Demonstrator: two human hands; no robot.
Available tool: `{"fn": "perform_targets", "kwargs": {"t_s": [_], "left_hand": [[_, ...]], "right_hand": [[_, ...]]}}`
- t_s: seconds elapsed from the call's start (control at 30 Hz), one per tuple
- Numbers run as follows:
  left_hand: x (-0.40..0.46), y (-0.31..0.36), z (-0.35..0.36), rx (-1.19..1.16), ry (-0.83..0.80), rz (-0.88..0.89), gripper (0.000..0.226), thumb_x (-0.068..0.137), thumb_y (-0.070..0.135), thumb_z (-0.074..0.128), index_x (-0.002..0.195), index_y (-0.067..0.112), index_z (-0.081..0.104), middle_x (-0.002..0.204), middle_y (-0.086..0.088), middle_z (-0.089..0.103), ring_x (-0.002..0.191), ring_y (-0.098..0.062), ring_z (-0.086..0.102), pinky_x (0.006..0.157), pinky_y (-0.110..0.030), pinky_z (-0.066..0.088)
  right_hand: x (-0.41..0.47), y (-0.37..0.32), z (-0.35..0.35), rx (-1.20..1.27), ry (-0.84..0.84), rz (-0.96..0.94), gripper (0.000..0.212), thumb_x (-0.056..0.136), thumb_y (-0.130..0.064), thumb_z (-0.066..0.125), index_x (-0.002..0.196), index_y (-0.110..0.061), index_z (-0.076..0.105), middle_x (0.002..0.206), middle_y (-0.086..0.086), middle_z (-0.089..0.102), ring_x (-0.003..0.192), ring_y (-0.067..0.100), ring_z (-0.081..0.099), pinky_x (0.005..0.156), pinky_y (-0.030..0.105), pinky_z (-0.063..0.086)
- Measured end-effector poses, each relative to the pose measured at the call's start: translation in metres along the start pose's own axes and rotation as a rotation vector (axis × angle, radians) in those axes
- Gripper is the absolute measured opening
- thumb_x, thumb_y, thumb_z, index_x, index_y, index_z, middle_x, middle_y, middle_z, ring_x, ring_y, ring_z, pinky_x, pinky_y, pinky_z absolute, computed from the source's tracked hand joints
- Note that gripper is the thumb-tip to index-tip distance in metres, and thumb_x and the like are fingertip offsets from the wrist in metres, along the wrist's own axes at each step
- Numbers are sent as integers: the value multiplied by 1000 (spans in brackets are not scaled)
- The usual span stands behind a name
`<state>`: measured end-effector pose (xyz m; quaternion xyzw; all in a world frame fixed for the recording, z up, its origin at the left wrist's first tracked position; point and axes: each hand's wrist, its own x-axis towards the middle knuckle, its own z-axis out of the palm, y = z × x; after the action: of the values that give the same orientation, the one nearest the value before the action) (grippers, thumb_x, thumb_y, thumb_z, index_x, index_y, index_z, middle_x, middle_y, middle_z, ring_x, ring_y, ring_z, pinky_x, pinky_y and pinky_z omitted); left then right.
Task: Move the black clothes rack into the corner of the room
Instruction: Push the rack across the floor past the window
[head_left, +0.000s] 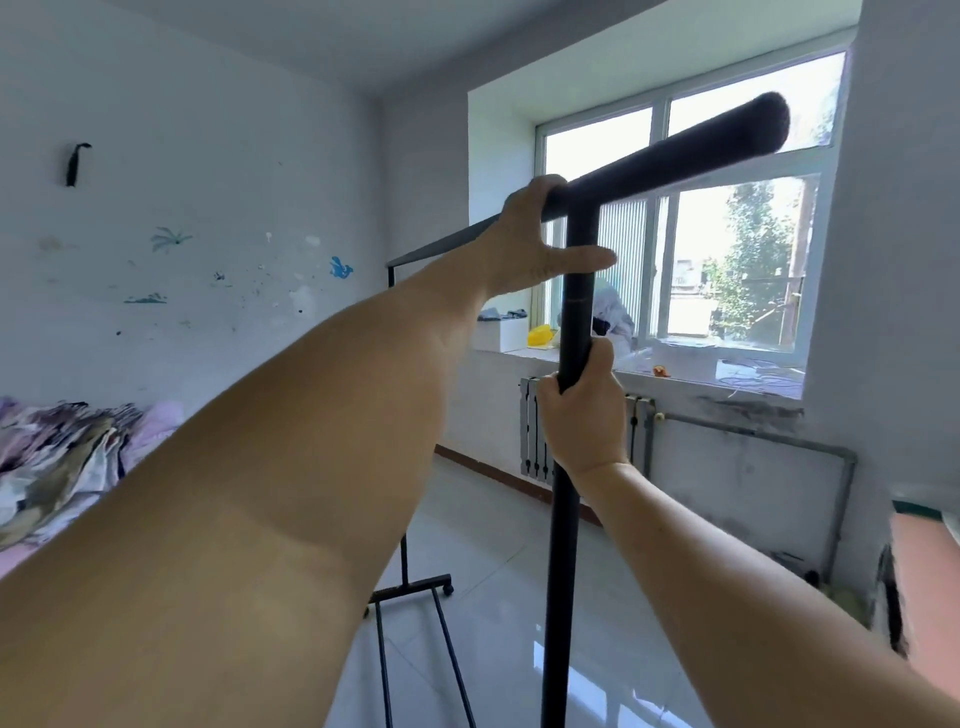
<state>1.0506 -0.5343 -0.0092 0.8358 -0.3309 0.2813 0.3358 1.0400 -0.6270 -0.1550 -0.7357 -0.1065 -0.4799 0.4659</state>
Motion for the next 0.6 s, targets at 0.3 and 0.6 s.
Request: {"fn": "perform_targets", "kwargs": {"t_s": [0.3,0.6], "left_hand": [[57,-91,23,66,97,-125,84,68,51,71,134,25,26,142,-2,28,130,-18,33,108,-42,34],[119,-189,38,129,136,-196,83,70,52,68,136,29,22,145,2,25,133,-21,31,107,-43,33]], "right_hand": [[58,67,86,115,-123,-7,31,75,-7,49,84,-26,26,51,-11,39,44,13,42,45,24,32],[116,129,179,124,-168,11,26,77,-8,49,86,-22,28,53,-9,42,51,26,47,54,32,39]]}}
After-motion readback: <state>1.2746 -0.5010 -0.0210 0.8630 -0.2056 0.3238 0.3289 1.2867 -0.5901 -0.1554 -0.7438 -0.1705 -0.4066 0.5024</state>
